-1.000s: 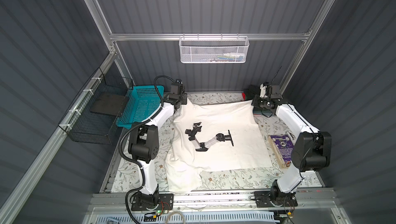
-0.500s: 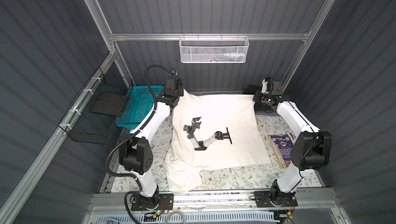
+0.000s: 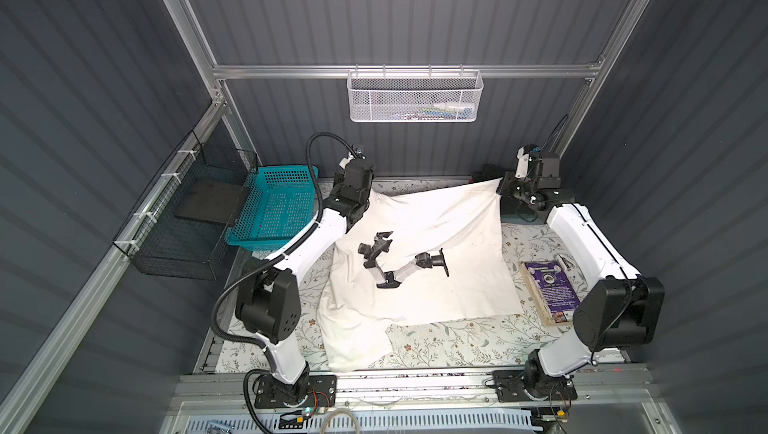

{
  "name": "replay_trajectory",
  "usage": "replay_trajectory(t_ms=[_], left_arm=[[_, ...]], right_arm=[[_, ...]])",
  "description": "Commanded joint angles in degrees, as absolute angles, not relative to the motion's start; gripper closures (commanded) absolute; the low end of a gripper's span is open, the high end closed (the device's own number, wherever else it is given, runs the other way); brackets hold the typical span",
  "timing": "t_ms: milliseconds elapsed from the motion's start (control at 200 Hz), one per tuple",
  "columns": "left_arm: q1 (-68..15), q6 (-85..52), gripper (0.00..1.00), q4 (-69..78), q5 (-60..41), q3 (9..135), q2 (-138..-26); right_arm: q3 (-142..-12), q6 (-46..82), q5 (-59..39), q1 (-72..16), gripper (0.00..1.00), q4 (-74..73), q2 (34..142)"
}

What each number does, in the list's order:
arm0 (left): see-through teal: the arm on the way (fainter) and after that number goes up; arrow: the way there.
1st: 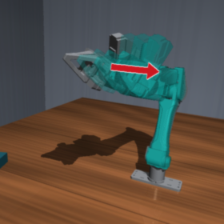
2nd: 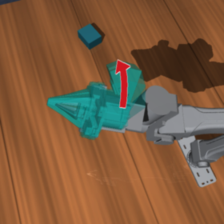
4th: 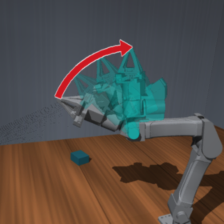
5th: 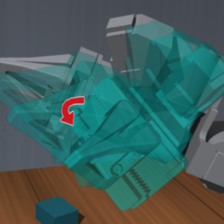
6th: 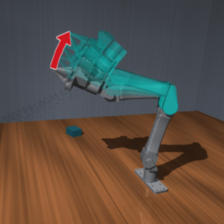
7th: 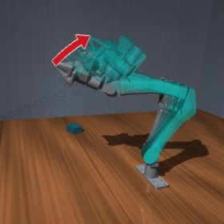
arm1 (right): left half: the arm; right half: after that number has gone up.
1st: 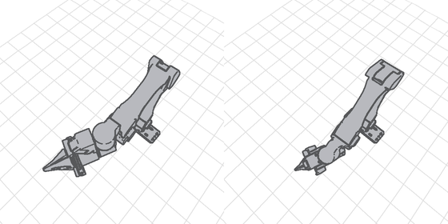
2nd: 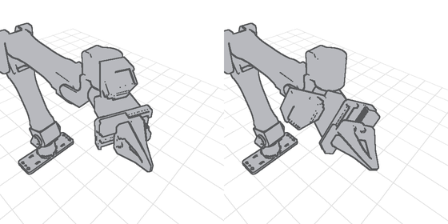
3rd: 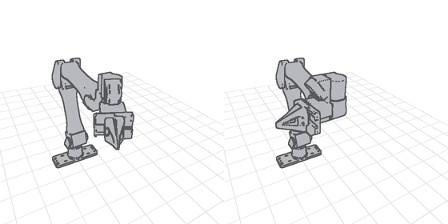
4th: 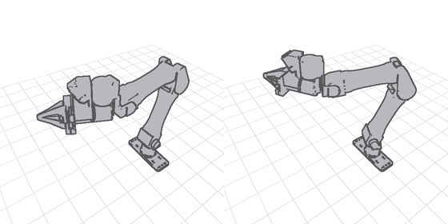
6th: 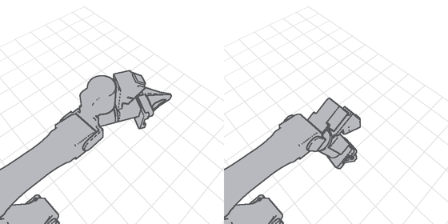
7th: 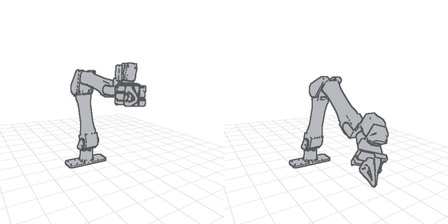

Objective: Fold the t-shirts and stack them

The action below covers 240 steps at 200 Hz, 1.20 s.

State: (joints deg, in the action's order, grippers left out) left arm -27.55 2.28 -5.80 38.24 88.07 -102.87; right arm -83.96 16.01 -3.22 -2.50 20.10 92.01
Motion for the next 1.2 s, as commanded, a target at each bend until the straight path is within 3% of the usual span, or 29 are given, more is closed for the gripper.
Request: replay_trajectory(t_ms=[0, 575, 1196], left_arm=[[-27.0, 3.6, 1.00, -5.9, 39.1, 91.9, -105.3], [-19.0, 0.1, 1.00, -7.9, 31.1, 98.1, -115.5], [-19.0, -6.9, 1.00, -5.9, 27.7, 85.9, -109.3]], right_arm=[[-83.7, 13.9, -2.1, -2.7, 1.00, 20.1, 93.4], [-92.5, 8.0, -7.9, -2.5, 1.00, 17.1, 108.6], [-82.2, 6.1, -6.9, -2.5, 1.00, 12.7, 103.6]])
